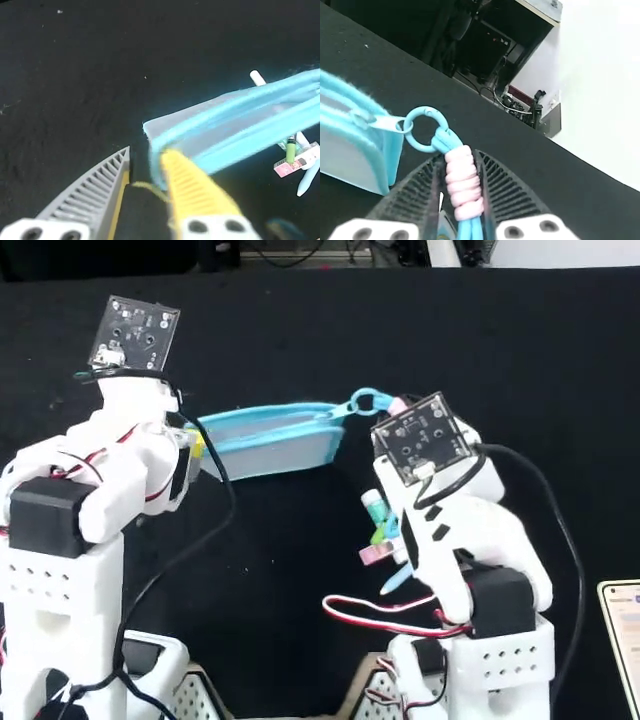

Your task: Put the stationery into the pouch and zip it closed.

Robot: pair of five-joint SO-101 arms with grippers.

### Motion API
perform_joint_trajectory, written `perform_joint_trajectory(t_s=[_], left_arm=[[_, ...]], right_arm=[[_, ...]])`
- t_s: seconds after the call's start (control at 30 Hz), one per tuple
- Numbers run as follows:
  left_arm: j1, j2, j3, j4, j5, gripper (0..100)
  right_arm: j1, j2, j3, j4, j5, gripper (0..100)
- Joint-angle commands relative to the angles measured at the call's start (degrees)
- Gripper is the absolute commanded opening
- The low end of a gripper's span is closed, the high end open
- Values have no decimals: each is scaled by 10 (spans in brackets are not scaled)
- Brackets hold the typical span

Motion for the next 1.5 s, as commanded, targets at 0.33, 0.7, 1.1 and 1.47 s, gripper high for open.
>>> perform_joint_trajectory(t_s=[0.33,0.7,1.1,1.47], left_arm=[[-21,139,-43,13,5,148],[-21,139,-123,56,53,28],[-21,139,-73,32,54,30],[-21,138,-59,-25,57,30]], right_arm=[[18,-6,0,-2,-3,11],[11,-6,2,-3,-5,11],[-28,-6,44,-3,-3,11],[-28,-2,-41,152,-6,108]])
